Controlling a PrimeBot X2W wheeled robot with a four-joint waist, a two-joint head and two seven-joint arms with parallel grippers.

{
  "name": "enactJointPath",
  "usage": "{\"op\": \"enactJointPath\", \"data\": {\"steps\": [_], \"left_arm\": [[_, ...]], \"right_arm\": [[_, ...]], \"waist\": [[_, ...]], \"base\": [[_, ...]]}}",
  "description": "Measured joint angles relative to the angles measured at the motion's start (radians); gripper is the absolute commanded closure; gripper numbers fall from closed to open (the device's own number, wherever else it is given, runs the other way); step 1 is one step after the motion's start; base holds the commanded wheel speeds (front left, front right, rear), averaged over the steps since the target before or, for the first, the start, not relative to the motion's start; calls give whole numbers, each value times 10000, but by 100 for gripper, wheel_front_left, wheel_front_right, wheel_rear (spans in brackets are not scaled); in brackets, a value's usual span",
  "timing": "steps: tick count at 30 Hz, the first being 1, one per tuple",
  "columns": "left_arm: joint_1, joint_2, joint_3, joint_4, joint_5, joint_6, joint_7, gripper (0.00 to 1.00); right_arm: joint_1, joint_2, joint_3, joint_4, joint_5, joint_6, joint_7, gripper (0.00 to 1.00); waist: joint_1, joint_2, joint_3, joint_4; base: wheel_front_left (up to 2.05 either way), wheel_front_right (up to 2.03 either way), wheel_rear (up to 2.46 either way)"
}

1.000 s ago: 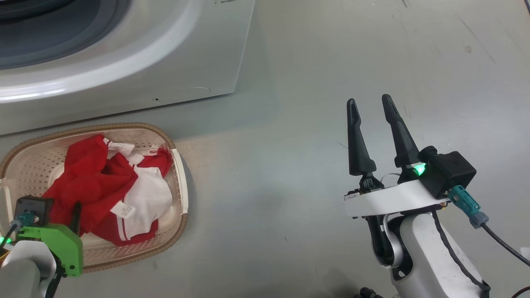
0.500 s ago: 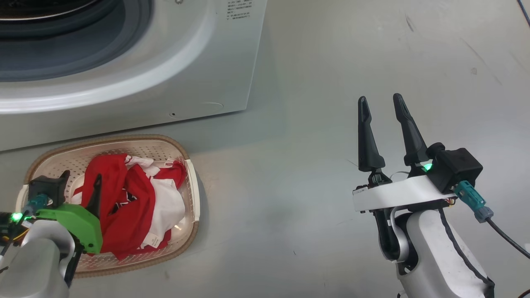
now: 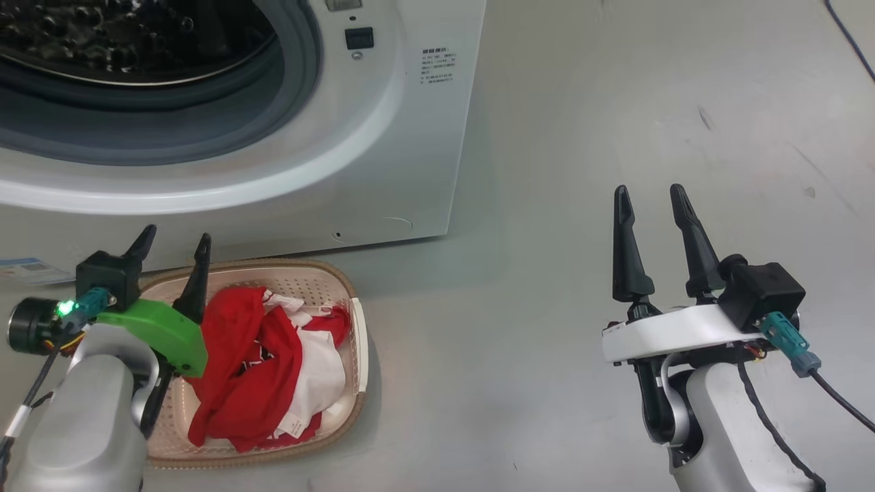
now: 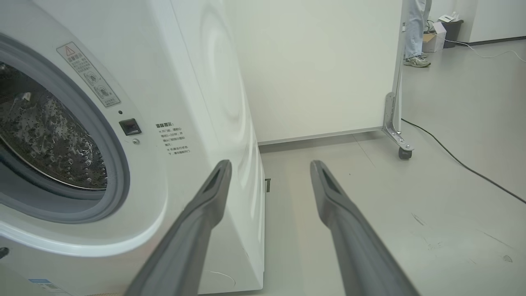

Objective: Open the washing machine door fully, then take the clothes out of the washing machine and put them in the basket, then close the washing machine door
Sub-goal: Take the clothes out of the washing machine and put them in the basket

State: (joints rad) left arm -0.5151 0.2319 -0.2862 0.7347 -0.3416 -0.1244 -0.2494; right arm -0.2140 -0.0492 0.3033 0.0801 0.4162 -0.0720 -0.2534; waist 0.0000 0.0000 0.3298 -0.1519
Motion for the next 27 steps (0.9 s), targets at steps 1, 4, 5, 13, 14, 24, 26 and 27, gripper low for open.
{"op": "enactJointPath", "data": {"steps": [1, 4, 5, 13, 14, 24, 26, 27], "left_arm": [[0, -38, 65, -209, 0, 0, 0, 0], [36, -125, 211, -744, 0, 0, -2, 0], [50, -161, 240, -897, 0, 0, -10, 0], [936, -313, 560, -1921, 2, 2, -17, 0], [1073, -336, 591, -2015, 2, 4, -15, 0], [1955, -594, 765, -2972, 138, 58, -25, 0], [2175, -617, 853, -3129, 176, 144, -25, 0], [2298, -623, 892, -3208, 176, 148, -25, 0]], "right_arm": [[43, 0, -48, 21, 0, 2, 0, 0], [255, 2, -226, 73, -2, 23, 0, 0], [343, 0, -288, 82, -4, 40, 0, 0], [827, -2, -537, 173, -33, 238, 0, 0], [869, -2, -570, 186, -33, 272, 0, 0], [1251, 0, -813, 130, -42, 408, 0, 0], [1281, 4, -819, 125, -42, 445, 0, 0], [1328, 6, -834, 119, -42, 447, 0, 0]], "waist": [[0, 0, -113, 49], [0, 0, -453, 205], [0, 0, -560, 258], [0, 0, -1325, 707], [0, 1, -1410, 757], [0, 0, -1920, 1231], [0, 0, -1980, 1321], [0, 0, -2006, 1361]], "base": [[0, 0, 0], [0, 0, 0], [0, 0, 0], [0, 0, 0], [0, 0, 0], [0, 0, 0], [0, 0, 0], [0, 0, 0]]}}
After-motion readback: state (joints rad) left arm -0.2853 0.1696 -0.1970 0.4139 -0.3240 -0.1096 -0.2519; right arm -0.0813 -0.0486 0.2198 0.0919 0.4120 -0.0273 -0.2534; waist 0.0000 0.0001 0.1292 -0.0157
